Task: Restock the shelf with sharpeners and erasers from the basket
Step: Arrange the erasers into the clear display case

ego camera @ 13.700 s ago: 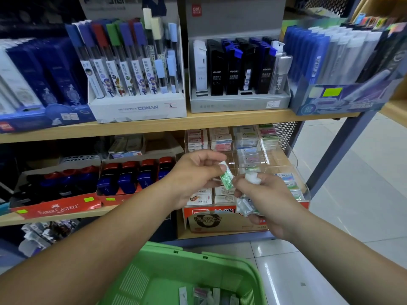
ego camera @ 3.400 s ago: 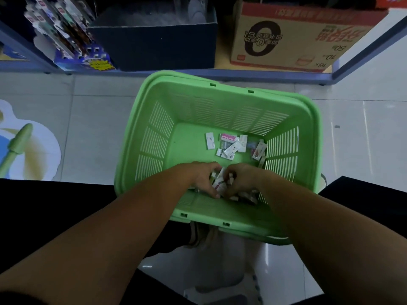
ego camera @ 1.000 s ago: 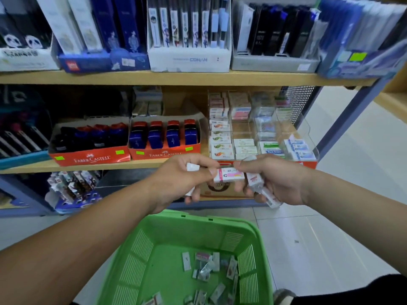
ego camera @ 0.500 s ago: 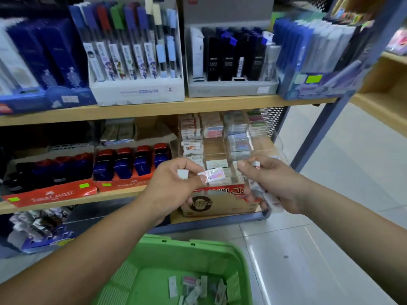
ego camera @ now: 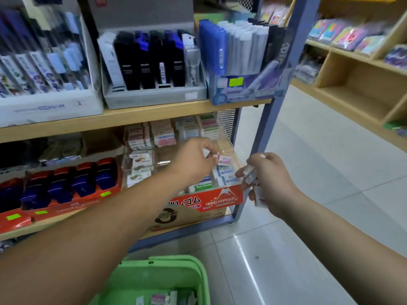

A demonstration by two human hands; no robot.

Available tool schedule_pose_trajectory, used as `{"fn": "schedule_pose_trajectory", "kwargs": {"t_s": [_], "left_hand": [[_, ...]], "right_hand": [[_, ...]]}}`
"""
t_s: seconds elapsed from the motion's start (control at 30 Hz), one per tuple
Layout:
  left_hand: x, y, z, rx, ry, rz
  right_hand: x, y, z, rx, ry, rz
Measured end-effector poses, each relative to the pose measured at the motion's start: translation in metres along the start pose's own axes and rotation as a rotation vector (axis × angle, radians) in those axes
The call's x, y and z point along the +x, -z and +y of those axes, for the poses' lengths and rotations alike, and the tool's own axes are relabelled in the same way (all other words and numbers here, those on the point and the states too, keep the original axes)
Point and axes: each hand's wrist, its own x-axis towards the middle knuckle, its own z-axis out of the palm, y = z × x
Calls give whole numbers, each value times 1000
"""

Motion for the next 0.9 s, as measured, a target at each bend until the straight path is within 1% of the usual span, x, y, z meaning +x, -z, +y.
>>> {"fn": "schedule_pose_trajectory", "kwargs": {"t_s": [0.17, 0.23, 0.3, 0.37, 0.47, 0.5, 0.53, 0.77, 0.83, 0.9], "left_hand": [[8, -10, -11, 300, -5, -19], [9, -11, -13, 293, 28, -61], [8, -7, -13, 135, 72, -84], [4, 2, -9, -82, 144, -118], [-8, 21, 3, -591, 325, -247], [-13, 27, 5, -733, 366, -263], [-17, 32, 6, -801, 385, -266], [-28, 41, -7, -803, 343, -321], [-28, 40, -10, -779, 350, -313], [-26, 40, -15, -731, 355, -299]], "right_hand": [[9, 10, 4, 10, -15, 11], [7, 14, 3, 54, -5, -26], [4, 15, 2, 88, -10, -77], [2, 14, 2, 106, -19, -136], [1, 8, 3, 58, -13, -198], [1, 6, 2, 50, -6, -207], [1, 4, 2, 47, 0, -218], [-3, -6, 5, -86, 87, -329], [-3, -6, 6, -67, 88, -328], [-1, -5, 6, -40, 90, -273]]}}
